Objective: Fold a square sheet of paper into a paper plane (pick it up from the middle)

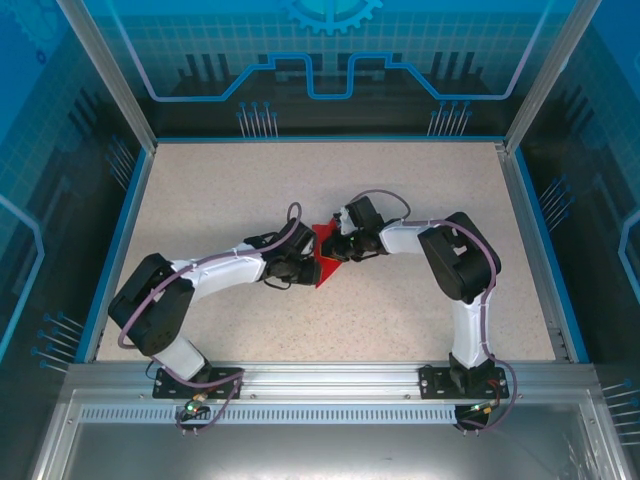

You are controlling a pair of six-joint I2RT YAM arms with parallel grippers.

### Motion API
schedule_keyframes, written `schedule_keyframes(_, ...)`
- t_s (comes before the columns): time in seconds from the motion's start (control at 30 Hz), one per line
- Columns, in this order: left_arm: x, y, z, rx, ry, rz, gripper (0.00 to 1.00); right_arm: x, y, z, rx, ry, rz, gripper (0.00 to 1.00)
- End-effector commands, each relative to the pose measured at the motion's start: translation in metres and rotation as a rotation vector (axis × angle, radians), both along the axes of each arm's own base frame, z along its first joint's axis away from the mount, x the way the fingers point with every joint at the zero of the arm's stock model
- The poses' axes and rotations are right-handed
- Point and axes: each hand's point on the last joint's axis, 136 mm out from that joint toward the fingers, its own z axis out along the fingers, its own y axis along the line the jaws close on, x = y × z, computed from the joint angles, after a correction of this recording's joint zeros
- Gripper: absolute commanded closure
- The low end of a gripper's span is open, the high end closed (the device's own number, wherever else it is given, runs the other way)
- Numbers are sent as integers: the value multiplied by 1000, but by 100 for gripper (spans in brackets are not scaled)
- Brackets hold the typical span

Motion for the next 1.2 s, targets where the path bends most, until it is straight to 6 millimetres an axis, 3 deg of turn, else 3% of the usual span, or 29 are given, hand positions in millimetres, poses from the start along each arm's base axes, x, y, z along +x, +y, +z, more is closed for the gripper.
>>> schedule_keyframes(0.0,5,-27,5,-106,-5,-55,74,-16,-20,-40,-74,107,-31,90)
schedule_keyframes(0.23,7,-35,-18,-94,24,-99,78,-17,-21,-35,-49,115,-27,91)
schedule_keyframes(0.63,11,-10,-34,-42,30,-40,80,-18,-26,-34,-41,110,-19,90)
schedule_keyframes(0.73,5,-3,-41,-51,47,-26,82,-12,-26,-22,1,82,-31,84)
schedule_keyframes(0.87,-5,3,-52,-53,75,-23,84,-4,-21,9,56,13,-31,79)
schedule_keyframes(1.0,-10,7,-58,-55,83,-23,90,-3,-16,32,129,-1,-37,79)
schedule_keyframes(1.17,-15,15,-65,-46,93,-20,93,-17,-7,42,172,18,-30,86)
